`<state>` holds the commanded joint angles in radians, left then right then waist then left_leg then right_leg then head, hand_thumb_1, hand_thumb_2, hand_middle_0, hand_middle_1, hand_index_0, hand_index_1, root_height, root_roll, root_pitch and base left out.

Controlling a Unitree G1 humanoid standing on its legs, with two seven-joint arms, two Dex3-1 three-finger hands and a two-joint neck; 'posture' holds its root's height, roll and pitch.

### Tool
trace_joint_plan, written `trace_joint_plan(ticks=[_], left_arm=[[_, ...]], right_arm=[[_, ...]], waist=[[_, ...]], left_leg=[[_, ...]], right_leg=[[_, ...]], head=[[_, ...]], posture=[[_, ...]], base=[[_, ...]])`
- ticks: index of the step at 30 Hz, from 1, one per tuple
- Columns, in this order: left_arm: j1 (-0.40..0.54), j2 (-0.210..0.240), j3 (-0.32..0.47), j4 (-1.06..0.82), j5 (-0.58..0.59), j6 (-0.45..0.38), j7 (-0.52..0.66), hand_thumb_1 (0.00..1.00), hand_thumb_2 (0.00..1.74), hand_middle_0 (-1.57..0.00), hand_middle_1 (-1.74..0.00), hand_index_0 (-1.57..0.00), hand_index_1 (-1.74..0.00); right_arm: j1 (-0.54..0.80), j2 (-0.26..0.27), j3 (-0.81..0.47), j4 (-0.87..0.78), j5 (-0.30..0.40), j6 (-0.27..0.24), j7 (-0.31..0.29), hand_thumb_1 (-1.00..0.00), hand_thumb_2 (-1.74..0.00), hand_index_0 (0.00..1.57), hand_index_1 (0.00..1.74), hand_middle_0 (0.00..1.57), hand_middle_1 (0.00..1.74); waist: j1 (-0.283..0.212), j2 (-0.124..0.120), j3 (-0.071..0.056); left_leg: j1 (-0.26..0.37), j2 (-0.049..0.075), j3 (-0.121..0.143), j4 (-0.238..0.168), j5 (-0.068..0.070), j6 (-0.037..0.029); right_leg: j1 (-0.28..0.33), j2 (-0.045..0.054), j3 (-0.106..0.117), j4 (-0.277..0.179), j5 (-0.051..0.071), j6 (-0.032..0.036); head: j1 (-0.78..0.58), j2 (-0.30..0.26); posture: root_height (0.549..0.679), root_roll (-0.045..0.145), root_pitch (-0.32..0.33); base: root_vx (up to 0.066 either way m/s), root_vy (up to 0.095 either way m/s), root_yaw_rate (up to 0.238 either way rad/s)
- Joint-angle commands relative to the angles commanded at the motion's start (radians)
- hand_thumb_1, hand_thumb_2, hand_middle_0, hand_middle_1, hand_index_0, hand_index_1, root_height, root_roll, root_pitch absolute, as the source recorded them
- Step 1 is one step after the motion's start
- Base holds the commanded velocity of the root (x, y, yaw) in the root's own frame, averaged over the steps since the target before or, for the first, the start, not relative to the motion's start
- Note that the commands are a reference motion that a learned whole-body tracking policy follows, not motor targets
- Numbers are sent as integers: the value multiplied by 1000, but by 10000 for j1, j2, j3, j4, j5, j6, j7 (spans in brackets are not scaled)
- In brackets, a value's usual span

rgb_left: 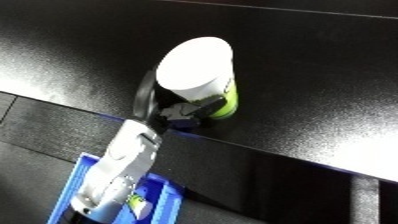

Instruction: Pick up the object and place it into the box

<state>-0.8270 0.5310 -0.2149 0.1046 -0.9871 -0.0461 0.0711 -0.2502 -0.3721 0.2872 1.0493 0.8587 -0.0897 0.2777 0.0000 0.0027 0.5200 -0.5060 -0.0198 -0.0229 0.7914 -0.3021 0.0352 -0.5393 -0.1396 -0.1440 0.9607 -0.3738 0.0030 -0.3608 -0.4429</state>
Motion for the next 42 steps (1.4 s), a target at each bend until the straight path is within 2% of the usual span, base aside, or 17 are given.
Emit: trace_joint_plan(ticks=[8, 14, 21, 24, 27, 30, 34, 37, 42], left_arm=[[1152, 776, 1608, -1143, 1280, -944, 321, 1000, 1740, -1570, -1740, -1570, -1740], [2270, 1090, 3046, -1194, 1699, -2041, 892, 1000, 1740, -1570, -1740, -1570, -1740], [3439, 1080, 4460, 710, 1524, -3675, 2940, 1000, 1740, -1570, -1740, -1570, -1740], [3844, 1025, 4792, 1957, 1577, -4589, 3727, 1000, 1740, -1570, -1740, -1570, -1740], [4226, 1064, 4922, 3222, 1518, -5144, 4296, 1000, 1740, -1570, -1740, -1570, -1740], [4497, 1257, 4904, 4541, 942, -5267, 4478, 1000, 1740, -1570, -1740, -1570, -1740], [4683, 1368, 4740, 6108, 17, -5124, 4142, 1000, 1740, -1570, -1740, -1570, -1740], [4677, 1347, 4617, 6951, -474, -4800, 3753, 1000, 1740, -1570, -1740, -1570, -1740], [4477, 1528, 4618, 8254, -1128, -3932, 2951, 1000, 1740, -1570, -1740, -1570, -1740]], right_arm=[[593, -9, -381, -152, 207, -221, 28, 0, 0, 0, 0, 0, 0], [924, 6, -627, -208, 185, -344, 40, 0, 0, 0, 0, 0, 0], [993, -51, -705, -179, 205, -347, -32, 0, 0, 0, 0, 0, 0], [941, -50, -652, -193, 272, -333, -66, 0, 0, 0, 0, 0, 0], [915, -50, -575, -261, 303, -282, -131, 0, 0, 0, 0, 0, 0], [883, -74, -463, -261, 337, -242, -187, 0, 0, 0, 0, 0, 0], [840, -118, -376, -321, 379, -156, -328, 0, 0, 0, 0, 0, 0], [864, -132, -369, -399, 374, -120, -423, 0, 0, 0, 0, 0, 0], [974, -87, -406, -229, 267, -247, -265, 0, 0, 0, 0, 0, 0]], waist=[[394, 142, 0], [632, 231, 0], [766, 315, 0], [794, 300, 0], [788, 266, 0], [747, 245, 0], [698, 233, 0], [684, 219, 0], [608, 113, 0]], left_leg=[[-8, -116, -136, 76, -38, 14], [-26, -187, -220, 85, -25, 1], [-31, -240, -260, 90, 31, 4], [-73, -239, -264, 133, 36, 18], [-143, -233, -266, 207, 32, 36], [-183, -232, -255, 267, 28, 55], [-190, -268, -258, 243, 68, 79], [-193, -329, -280, 165, 134, 119], [-267, -345, -281, 166, 184, 181]], right_leg=[[75, -19, -90, 146, -194, -130], [106, -9, -130, 222, -335, -224], [152, -47, -198, 324, -495, -311], [186, -53, -248, 328, -551, -331], [216, -41, -293, 349, -611, -345], [262, -26, -306, 371, -681, -369], [338, 7, -290, 422, -821, -426], [368, 12, -284, 487, -929, -460], [357, 26, -303, 549, -1004, -452]], head=[[-41, -15], [-101, -160], [-747, -285], [-1215, -309], [-1872, -381], [-2616, -465], [-4651, -442], [-5713, -233], [-6636, 77]], posture=[[616, 44, 6], [615, 47, 8], [615, 51, 5], [614, 50, 5], [613, 49, 4], [612, 50, 2], [611, 52, -3], [611, 53, -5], [610, 53, -6]], base=[[-6, -18, 85], [5, -3, 44], [1, 12, 51], [-2, -6, 15], [-4, -3, -19], [-1, 13, 15], [7, 29, 67], [11, 17, 77], [0, -1, 47]])
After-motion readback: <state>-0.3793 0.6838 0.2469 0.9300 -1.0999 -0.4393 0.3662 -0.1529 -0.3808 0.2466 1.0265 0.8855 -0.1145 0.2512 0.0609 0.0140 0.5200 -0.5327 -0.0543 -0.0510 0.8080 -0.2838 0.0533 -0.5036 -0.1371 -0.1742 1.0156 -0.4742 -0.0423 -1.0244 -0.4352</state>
